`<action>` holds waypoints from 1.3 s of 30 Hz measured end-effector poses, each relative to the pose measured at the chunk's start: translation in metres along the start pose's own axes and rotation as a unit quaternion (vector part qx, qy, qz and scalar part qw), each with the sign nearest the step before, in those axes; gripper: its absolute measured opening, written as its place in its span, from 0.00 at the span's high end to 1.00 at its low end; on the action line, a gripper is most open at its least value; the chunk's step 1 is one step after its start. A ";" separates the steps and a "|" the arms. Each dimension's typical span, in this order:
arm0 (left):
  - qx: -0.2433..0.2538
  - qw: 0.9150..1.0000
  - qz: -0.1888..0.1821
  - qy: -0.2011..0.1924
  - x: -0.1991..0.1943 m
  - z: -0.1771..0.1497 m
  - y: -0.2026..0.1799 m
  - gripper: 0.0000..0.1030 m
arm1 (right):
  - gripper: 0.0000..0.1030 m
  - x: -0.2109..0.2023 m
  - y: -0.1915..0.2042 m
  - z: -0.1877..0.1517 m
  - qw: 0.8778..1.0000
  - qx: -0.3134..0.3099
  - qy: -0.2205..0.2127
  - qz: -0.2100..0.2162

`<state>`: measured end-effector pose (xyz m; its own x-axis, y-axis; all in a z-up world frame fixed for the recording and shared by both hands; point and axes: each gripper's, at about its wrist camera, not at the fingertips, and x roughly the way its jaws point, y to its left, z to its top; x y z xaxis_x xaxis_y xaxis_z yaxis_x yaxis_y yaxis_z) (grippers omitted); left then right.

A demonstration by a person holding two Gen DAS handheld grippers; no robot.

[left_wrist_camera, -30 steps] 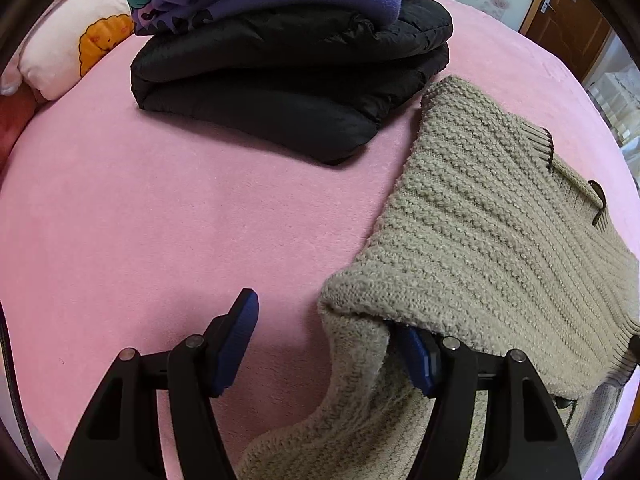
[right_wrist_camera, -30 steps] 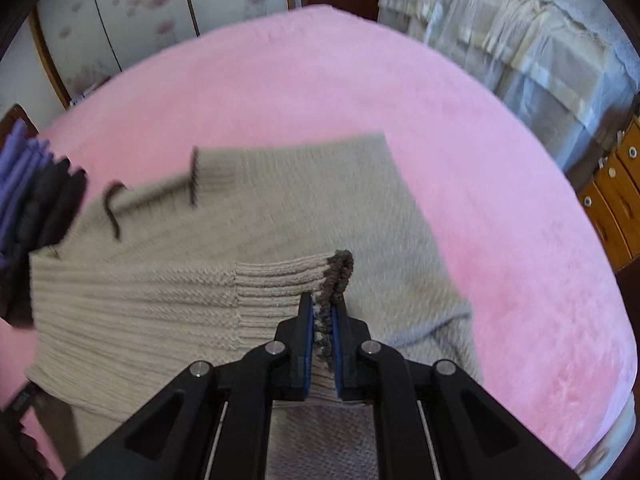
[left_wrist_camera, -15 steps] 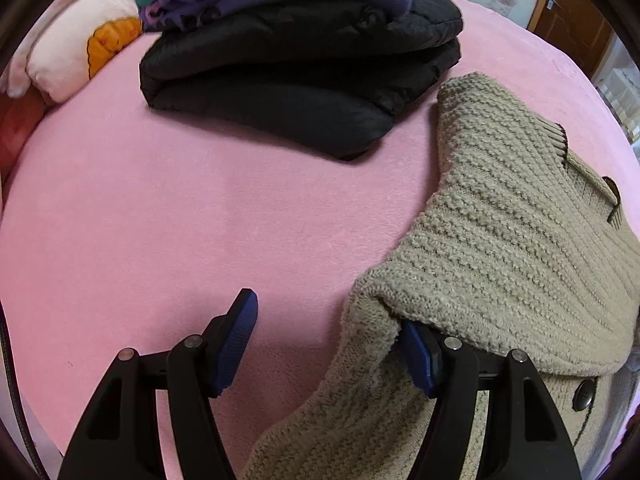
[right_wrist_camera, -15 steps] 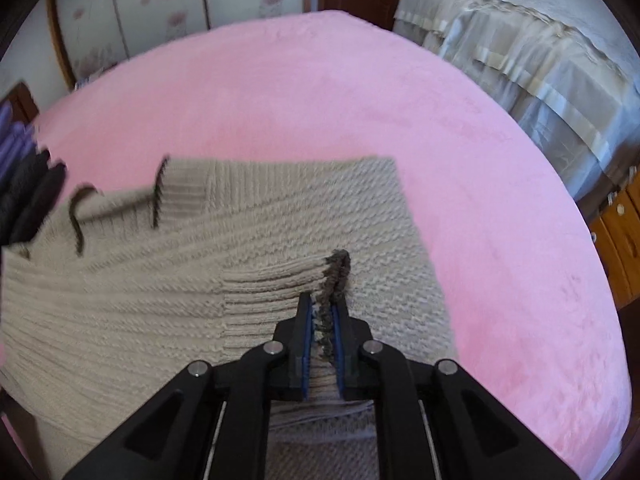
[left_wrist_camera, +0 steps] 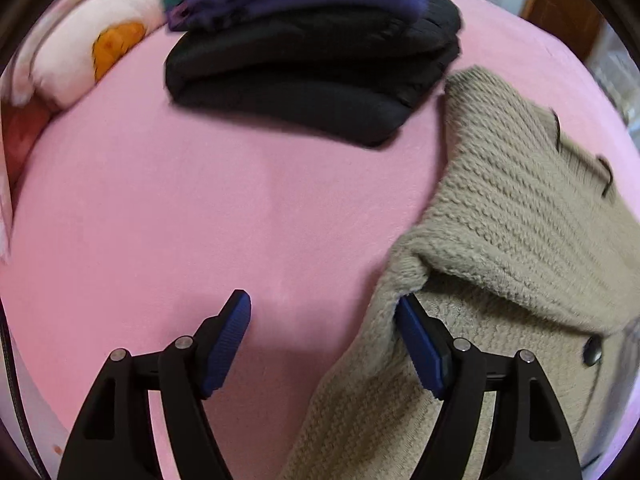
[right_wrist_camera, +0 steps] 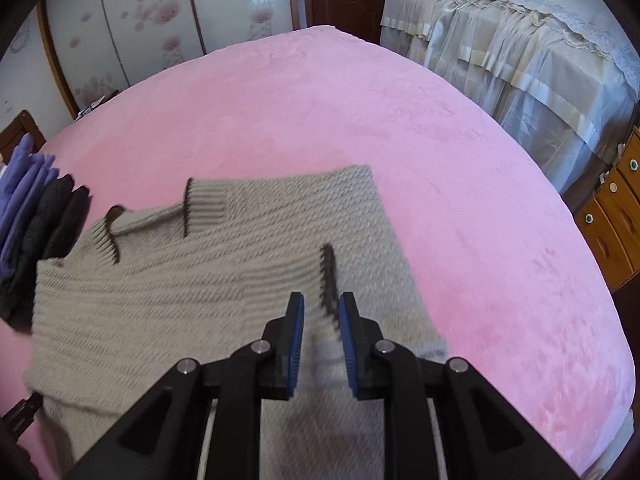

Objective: Fold large clothes
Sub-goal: 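Release the cuff and press the folded sleeves flat with both tools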

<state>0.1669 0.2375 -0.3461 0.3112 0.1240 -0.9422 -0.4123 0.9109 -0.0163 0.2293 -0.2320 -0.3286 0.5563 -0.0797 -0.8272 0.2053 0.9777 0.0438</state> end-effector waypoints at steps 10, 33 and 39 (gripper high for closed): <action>0.002 0.992 -0.072 -0.104 -0.061 0.004 -0.040 0.28 | 0.83 -0.014 0.028 -0.015 0.998 -0.020 0.001 0.059; 0.071 0.995 0.020 -0.073 0.019 0.022 -0.074 0.24 | 0.86 0.042 0.021 -0.023 0.994 -0.109 0.014 -0.023; 0.035 0.992 -0.011 -0.117 -0.025 0.036 -0.074 0.24 | 0.86 0.019 0.022 -0.025 0.996 -0.089 0.003 0.010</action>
<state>0.2202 0.1815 -0.3097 0.5137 0.1837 -0.8381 -0.3451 0.9386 -0.0058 0.2242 -0.2068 -0.3580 0.5539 -0.0583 -0.8305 0.0479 0.9981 -0.0382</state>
